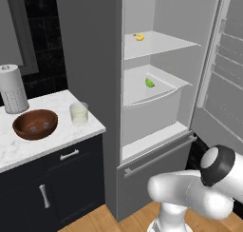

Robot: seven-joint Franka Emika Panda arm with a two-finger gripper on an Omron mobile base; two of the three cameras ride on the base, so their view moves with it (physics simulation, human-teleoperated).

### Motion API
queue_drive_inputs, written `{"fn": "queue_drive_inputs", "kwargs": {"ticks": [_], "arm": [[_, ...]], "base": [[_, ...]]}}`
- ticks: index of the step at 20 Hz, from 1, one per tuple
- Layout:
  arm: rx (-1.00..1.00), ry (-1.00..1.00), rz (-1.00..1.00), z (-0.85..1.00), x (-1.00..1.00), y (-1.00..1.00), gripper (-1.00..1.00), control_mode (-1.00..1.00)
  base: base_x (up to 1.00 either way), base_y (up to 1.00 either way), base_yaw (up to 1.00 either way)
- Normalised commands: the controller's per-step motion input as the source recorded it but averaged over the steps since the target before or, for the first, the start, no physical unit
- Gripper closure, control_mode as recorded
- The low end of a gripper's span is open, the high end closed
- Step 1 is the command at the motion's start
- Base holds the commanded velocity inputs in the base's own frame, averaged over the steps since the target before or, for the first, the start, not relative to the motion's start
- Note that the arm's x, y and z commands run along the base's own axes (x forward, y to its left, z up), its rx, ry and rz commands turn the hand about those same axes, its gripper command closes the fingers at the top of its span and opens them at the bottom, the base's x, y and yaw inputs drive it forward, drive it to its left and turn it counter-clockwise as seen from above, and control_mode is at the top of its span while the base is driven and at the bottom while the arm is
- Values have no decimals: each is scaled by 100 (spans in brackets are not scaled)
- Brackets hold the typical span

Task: Grab a lemon wedge from the fridge and one ice cube from the ice bowl, and put them in the glass of lemonade.

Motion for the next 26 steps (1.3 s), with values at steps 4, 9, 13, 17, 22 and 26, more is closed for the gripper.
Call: {"fn": "queue_drive_inputs", "kwargs": {"ticks": [4, 9, 13, 17, 22, 26], "arm": [[0, -36, 2, 35, -84, 70, -100, -100], [0, -38, 17, -6, -25, 100, -100, -100], [0, -27, 34, -10, -4, 100, -100, -100], [0, -10, 50, -35, 0, 100, -100, -100], [-6, 5, 56, -20, 0, 100, -100, -100], [-25, 23, 48, 4, -15, 91, -100, -100]], "base": [[0, 0, 0], [0, 0, 0], [0, 0, 0], [0, 0, 0], [0, 0, 0], [0, 0, 0]]}}
